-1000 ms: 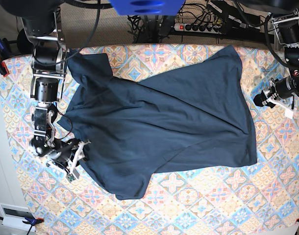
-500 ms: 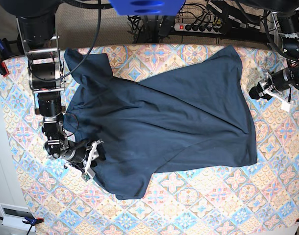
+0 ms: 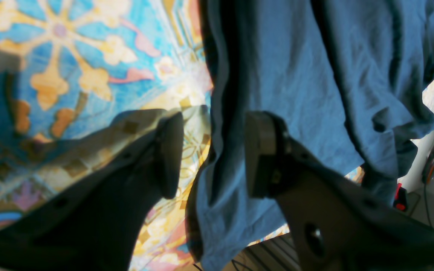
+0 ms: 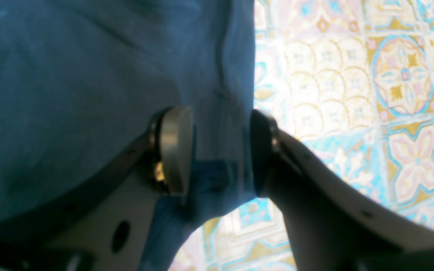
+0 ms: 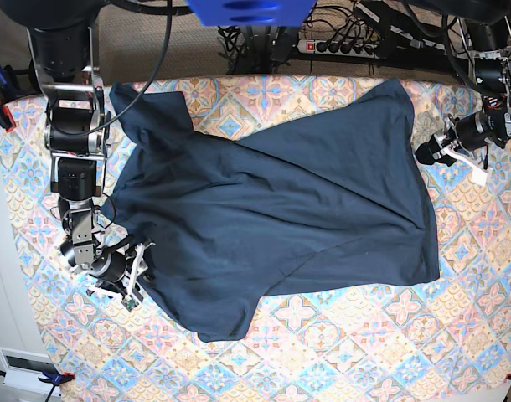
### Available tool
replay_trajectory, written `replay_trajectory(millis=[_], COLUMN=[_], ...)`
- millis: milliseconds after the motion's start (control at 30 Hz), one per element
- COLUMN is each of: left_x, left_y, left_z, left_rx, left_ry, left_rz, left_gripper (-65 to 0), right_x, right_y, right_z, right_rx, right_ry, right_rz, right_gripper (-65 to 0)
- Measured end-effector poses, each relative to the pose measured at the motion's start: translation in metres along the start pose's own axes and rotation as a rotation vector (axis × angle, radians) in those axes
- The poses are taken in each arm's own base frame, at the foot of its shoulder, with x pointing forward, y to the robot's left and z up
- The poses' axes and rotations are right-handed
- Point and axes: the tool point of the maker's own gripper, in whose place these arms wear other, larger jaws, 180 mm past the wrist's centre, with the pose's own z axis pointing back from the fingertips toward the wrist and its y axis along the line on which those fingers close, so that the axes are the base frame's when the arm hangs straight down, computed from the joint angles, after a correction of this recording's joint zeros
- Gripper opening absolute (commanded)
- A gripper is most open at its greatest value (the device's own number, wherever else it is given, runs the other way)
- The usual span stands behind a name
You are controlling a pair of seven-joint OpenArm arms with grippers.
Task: Layout the t-shirt on the table in an organized manner, then fold the t-shirt properly
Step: 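Grasp the shirt's shoulder edge with the left gripper, then pull the shirt edges apart with both grippers to straighten it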
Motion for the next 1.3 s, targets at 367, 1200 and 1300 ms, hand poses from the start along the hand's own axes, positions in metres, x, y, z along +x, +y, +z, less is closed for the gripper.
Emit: replay_trajectory(millis=[367, 1200, 1300], left_x=[-0.044, -0.107, -0.102], left_y=[-0.056, -0.055, -0.047], left_z=[0.006, -0.032, -0.035], left_rx=[-0.096, -0.012, 0.032], left_ry=[0.125, 0.214, 0.2], left_rz=[-0.161, -0.207, -0.215], left_gripper=[-19.7, -30.2, -61.8], right_x=[-0.033, -0.033, -0.033], right_y=[0.023, 0.022, 0.022], right_z=[-0.01, -0.01, -0.01], right_rx=[0.06, 0.057, 0.058], right_ry=[0.04, 0.042, 0.041], right_rz=[-0.076, -0.08, -0.08], right_gripper=[-40.7, -40.9, -40.9])
